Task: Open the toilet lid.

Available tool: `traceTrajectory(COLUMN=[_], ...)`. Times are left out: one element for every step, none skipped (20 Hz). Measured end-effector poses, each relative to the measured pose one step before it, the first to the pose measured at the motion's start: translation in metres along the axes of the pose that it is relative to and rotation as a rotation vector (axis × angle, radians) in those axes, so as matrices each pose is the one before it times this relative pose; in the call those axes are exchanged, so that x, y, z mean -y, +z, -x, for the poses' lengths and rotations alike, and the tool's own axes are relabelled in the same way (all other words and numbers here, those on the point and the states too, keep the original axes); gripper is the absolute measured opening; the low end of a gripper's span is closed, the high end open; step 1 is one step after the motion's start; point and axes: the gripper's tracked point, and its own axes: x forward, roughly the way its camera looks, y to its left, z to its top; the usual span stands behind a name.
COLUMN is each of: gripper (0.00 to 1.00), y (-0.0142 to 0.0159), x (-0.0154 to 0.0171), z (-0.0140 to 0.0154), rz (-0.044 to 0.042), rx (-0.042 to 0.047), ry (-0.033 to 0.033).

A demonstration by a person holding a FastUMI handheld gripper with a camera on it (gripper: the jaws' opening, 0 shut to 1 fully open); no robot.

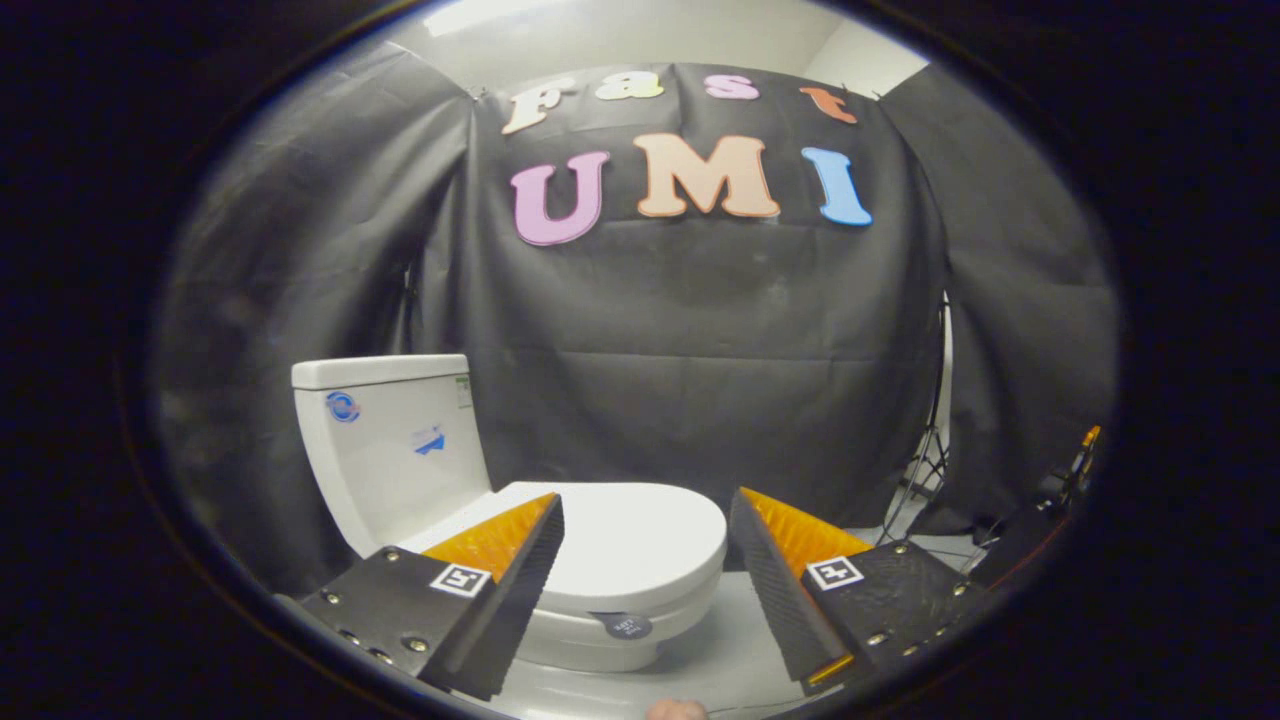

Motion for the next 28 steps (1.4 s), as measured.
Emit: traceTrajectory(gripper=[0.99,0.99,0.99,0.99,0.99,0.99,0.99,0.99,0.99,0.99,0.99,0.99,0.99,0.99,0.99,0.99,0.99,0.99,0.99,0.99,0.99,0.99,0.98,0.97,0.97,0.91,0.85,0.85], y=[-0.00552,-0.00620,-0.00489,-0.00343,-0.00283,-0.00610,-0.00650,-0.00573,-0.00605,-0.01078,-0.00953,-0.00849,-0.00738,-0.00853,-0.00945,-0.01156,-0.00965,-0.01000,-0.00853,-0.01234,-0.00883,-0.00731,-0.00570,-0.00361,-0.00529,-0.00419,-0.00327,-0.00263], x=[0.00196,0.00446,0.00083,-0.00001,0.00333,0.00605,0.00474,0.00572,0.00848,0.00966,0.00858,0.00704,0.00732,0.00569,0.00484,0.00444,0.00298,0.00296,0.00099,0.00174,-0.00045,0.00089,0.00066,0.00071,-0.00128,-0.00166,-0.00118,0.00020], z=[-0.00390,-0.00465,-0.00361,-0.00326,-0.00338,-0.00390,-0.00347,-0.00436,-0.00471,-0.00634,-0.00534,-0.00435,-0.00563,-0.00616,-0.00503,-0.00391,-0.00430,-0.00503,-0.00492,-0.00430,-0.00357,-0.00421,-0.00376,-0.00188,-0.00360,-0.00044,-0.00680,-0.00478], rz=[-0.01200,-0.01842,-0.02651,-0.02811,-0.02174,-0.01407,-0.02072,-0.02684,-0.02972,-0.03272,-0.03443,-0.03106,-0.03043,-0.02675,-0.03121,-0.03037,-0.03027,-0.02823,-0.02713,-0.02676,-0.03024,-0.02135,-0.02290,-0.02933,-0.03964,-0.03338,-0.03351,-0.02890], rx=[-0.02133,-0.02407,-0.02190,-0.01297,-0.01303,-0.02114,-0.02227,-0.01218,-0.01849,-0.02990,-0.03280,-0.02490,-0.02478,-0.02725,-0.03430,-0.03470,-0.03408,-0.03416,-0.03326,-0.03820,-0.03262,-0.02632,-0.02259,-0.01878,-0.02072,-0.01329,-0.01405,-0.01105], ry=[-0.01313,-0.01399,0.00289,-0.00006,-0.00748,-0.01121,-0.00998,-0.00870,-0.02215,-0.02864,-0.02666,-0.02263,-0.02187,-0.01935,-0.01589,-0.00597,-0.00920,-0.00831,-0.00355,-0.00799,0.00342,-0.00749,-0.00289,-0.00218,0.00433,0.00449,0.00301,0.00105])
